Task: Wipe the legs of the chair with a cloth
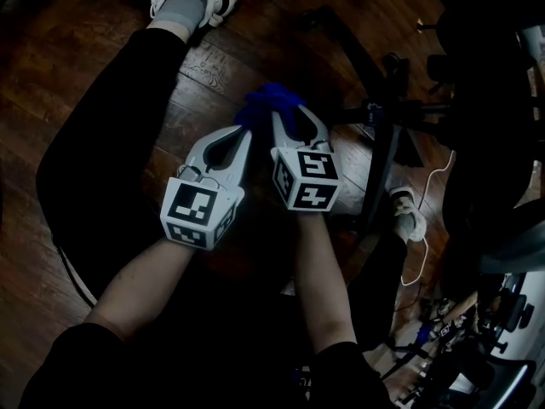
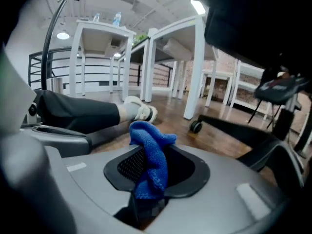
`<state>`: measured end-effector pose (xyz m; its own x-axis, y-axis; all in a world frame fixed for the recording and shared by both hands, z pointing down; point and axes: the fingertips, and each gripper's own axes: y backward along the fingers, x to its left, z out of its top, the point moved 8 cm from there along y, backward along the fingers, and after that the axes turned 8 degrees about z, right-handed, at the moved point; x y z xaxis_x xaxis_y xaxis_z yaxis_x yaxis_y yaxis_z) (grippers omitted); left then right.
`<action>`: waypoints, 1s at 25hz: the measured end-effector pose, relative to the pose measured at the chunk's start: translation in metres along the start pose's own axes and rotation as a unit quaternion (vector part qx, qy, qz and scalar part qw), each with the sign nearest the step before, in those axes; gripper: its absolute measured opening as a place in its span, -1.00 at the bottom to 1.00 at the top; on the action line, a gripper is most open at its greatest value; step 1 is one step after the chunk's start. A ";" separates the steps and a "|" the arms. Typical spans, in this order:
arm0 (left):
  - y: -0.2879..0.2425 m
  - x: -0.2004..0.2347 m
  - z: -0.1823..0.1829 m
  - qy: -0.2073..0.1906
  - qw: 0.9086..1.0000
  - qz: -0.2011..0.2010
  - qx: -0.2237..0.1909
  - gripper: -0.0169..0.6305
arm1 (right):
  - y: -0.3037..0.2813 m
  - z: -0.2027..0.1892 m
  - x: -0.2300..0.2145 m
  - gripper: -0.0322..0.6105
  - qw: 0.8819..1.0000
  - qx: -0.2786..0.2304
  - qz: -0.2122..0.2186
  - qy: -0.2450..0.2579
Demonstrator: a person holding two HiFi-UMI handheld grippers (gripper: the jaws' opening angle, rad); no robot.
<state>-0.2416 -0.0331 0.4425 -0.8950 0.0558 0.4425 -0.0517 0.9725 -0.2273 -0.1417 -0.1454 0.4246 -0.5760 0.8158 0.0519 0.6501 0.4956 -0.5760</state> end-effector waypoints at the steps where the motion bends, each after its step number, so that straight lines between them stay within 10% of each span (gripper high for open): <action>1: -0.001 -0.003 0.001 -0.006 1.000 -0.004 -0.003 -0.94 | 0.010 0.000 -0.008 -0.50 0.999 -0.027 -0.023 0.004; 12: -0.005 -0.035 -0.008 -0.107 0.993 -0.055 -0.003 -0.94 | 0.094 -0.031 -0.158 -0.50 0.972 -0.100 -0.214 -0.021; 25: 0.000 -0.035 -0.020 -0.135 0.989 -0.057 0.023 -0.94 | 0.058 -0.030 -0.081 -0.50 0.986 -0.051 -0.146 0.058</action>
<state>-0.2008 -0.0309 0.4446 -0.9675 -0.1227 0.2212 -0.1742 0.9572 -0.2311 -0.0424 -0.1735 0.4116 -0.6896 0.6591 0.3001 0.5141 0.7374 -0.4382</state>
